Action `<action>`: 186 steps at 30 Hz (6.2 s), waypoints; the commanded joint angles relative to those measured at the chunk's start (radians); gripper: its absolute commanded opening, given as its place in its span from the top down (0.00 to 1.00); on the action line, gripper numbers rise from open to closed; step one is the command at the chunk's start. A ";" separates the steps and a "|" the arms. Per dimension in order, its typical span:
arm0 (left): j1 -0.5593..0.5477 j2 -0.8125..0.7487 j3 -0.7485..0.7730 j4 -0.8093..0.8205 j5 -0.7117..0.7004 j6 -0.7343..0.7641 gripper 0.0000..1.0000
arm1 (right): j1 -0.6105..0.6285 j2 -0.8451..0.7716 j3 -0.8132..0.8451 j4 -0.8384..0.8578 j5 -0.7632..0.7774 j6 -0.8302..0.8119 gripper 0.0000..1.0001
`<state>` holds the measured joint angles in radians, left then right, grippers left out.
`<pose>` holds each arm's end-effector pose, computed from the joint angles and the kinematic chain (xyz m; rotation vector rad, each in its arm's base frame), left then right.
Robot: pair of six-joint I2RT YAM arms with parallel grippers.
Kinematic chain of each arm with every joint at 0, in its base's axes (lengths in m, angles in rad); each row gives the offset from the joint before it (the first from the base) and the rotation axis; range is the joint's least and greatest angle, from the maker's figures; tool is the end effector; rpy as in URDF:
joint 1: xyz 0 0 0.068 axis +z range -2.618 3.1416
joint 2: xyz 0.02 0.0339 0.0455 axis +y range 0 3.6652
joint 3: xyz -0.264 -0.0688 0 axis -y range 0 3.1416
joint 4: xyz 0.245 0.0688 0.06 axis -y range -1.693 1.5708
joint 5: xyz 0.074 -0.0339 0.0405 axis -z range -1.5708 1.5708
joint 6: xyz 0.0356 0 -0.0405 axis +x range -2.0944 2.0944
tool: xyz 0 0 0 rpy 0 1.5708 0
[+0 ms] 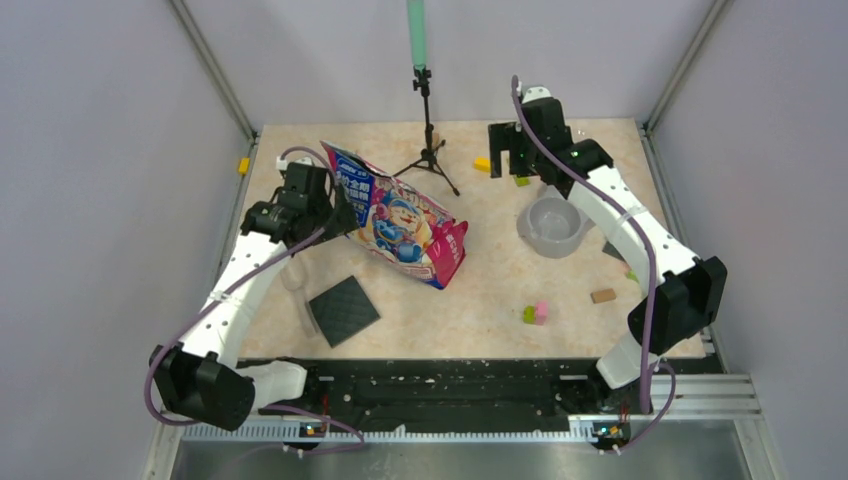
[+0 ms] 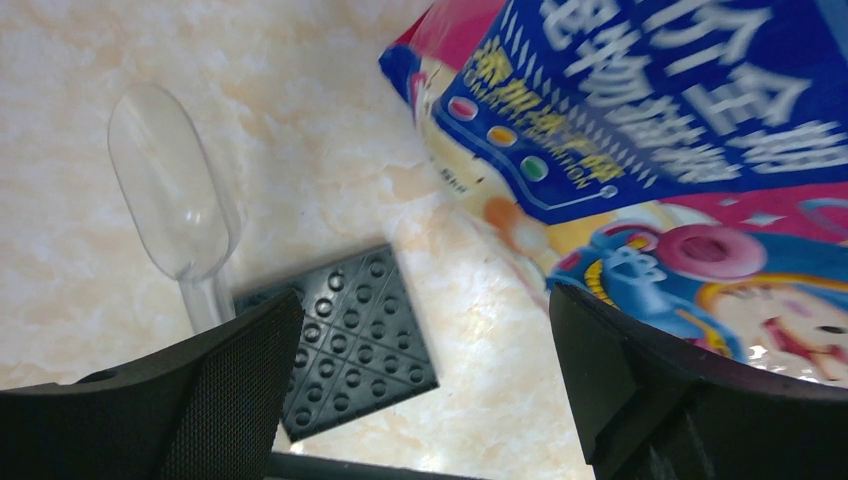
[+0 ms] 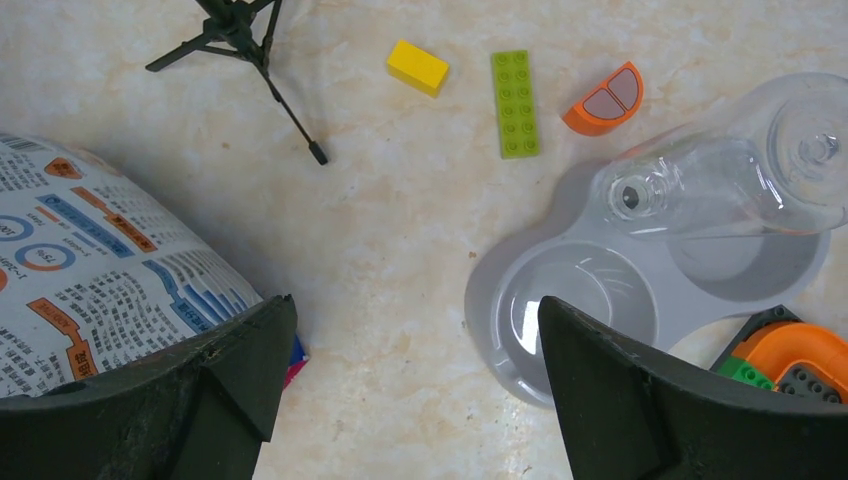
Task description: Serve the pet food
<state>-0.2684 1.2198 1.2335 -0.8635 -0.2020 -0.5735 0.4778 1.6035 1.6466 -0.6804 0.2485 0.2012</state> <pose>0.2384 -0.0582 0.3430 -0.4556 2.3594 -0.1478 0.3220 0.1569 0.3833 -0.1649 2.1814 0.1092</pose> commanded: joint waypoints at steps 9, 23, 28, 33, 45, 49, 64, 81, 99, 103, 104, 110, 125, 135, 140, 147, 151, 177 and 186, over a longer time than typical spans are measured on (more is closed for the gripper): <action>-0.002 -0.067 -0.096 -0.097 0.063 0.046 0.05 | 0.008 -0.243 -0.118 0.263 -0.148 -0.126 0.08; 0.001 -0.163 0.220 0.068 0.089 -0.010 0.17 | 0.377 0.015 0.229 0.060 -0.334 -0.318 0.08; 0.010 -0.068 0.284 0.082 0.185 -0.108 0.10 | 0.434 0.118 0.261 -0.002 -0.154 -0.349 0.08; 0.020 0.006 0.308 0.121 0.293 -0.208 0.16 | 0.434 0.123 0.256 0.017 -0.151 -0.317 0.08; 0.042 0.028 0.200 0.216 0.249 -0.359 0.34 | 0.407 0.108 0.241 0.053 -0.222 -0.173 0.09; 0.055 0.004 0.155 0.246 0.233 -0.371 0.39 | 0.383 0.072 0.192 0.089 -0.229 -0.139 0.11; 0.063 0.058 0.150 0.289 0.314 -0.371 0.41 | 0.365 0.055 0.195 0.085 -0.200 -0.074 0.13; 0.062 0.084 0.108 0.302 0.327 -0.381 0.82 | 0.364 0.087 0.236 0.133 -0.177 -0.041 0.12; 0.063 0.036 0.105 0.314 0.332 -0.381 1.00 | 0.355 0.252 0.382 -0.059 0.017 -0.097 0.22; 0.063 0.042 0.133 0.283 0.329 -0.370 1.00 | 0.363 0.240 0.357 -0.054 0.024 -0.093 0.23; 0.062 0.043 0.136 0.281 0.330 -0.367 1.00 | 0.364 0.231 0.349 -0.048 0.027 -0.092 0.23; 0.063 0.057 0.168 0.249 0.321 -0.353 1.00 | 0.409 0.219 0.355 -0.039 0.097 -0.157 0.21; 0.064 0.055 0.177 0.267 0.340 -0.295 1.00 | 0.480 0.337 0.474 -0.130 0.222 -0.286 0.45; 0.107 0.191 0.543 -0.005 0.462 -0.022 1.00 | 0.361 0.358 0.723 -0.273 0.003 -0.040 1.00; 0.112 0.310 0.795 -0.102 0.519 0.055 1.00 | 0.350 0.277 0.693 -0.227 -0.029 0.075 1.00; 0.121 0.462 0.983 -0.104 0.544 0.087 1.00 | 0.361 0.155 0.533 -0.130 -0.083 0.201 1.00; 0.120 0.532 0.987 -0.014 0.642 0.056 1.00 | 0.409 0.105 0.486 -0.101 0.011 0.273 1.00; -0.042 0.356 0.736 -0.127 0.419 0.056 0.16 | 0.366 0.347 0.692 -0.155 0.059 0.199 0.40; -0.076 0.387 0.625 -0.046 0.439 0.006 0.27 | 0.364 0.369 0.648 -0.148 0.058 0.190 0.55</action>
<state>-0.3168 1.5959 1.8500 -0.9554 0.2264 -0.5545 0.8413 1.9896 2.2814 -0.8673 0.3077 0.4004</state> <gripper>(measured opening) 0.765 0.517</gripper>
